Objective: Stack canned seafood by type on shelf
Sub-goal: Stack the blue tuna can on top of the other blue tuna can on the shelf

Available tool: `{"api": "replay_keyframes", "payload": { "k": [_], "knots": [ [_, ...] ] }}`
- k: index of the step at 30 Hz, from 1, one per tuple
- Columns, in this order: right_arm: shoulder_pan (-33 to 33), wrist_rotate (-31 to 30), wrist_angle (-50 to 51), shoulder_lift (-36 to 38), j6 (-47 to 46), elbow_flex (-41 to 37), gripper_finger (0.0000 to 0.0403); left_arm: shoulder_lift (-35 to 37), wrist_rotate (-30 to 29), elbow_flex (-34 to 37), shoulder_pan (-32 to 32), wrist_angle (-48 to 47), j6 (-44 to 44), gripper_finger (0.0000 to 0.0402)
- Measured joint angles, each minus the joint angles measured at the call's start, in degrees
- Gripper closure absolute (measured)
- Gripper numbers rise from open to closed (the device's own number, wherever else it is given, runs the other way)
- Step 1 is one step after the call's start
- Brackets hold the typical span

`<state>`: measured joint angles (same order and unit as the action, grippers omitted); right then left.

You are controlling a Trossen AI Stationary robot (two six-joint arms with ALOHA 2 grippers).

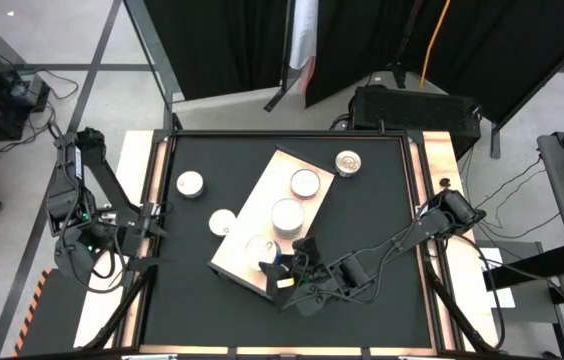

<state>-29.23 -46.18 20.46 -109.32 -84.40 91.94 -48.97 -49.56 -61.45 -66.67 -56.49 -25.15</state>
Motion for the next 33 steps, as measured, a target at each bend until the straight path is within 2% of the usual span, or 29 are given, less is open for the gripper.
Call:
{"api": "replay_keyframes", "payload": {
  "k": [8, 13, 27, 33],
  "knots": [
    [0.00, 0.17, 1.23, 0.02, -0.04, 0.02, 0.0108, 0.00, 0.07, 0.00, 0.00, -0.02, 0.00, 0.0171],
    [0.04, 2.66, 1.21, 0.04, -0.29, 0.04, 0.0108, 0.00, 0.07, 0.00, 0.00, -0.02, 0.04, 0.0171],
    [0.02, 3.03, 1.70, 0.28, 0.76, 0.04, 0.0108, 0.00, 0.11, 0.00, 0.00, -0.03, 0.04, 0.0171],
    [0.02, 2.94, 4.89, 0.28, 1.49, 2.32, 0.0108, 0.00, 0.11, 0.00, 0.00, -0.02, 0.04, 0.0171]
  ]
}}
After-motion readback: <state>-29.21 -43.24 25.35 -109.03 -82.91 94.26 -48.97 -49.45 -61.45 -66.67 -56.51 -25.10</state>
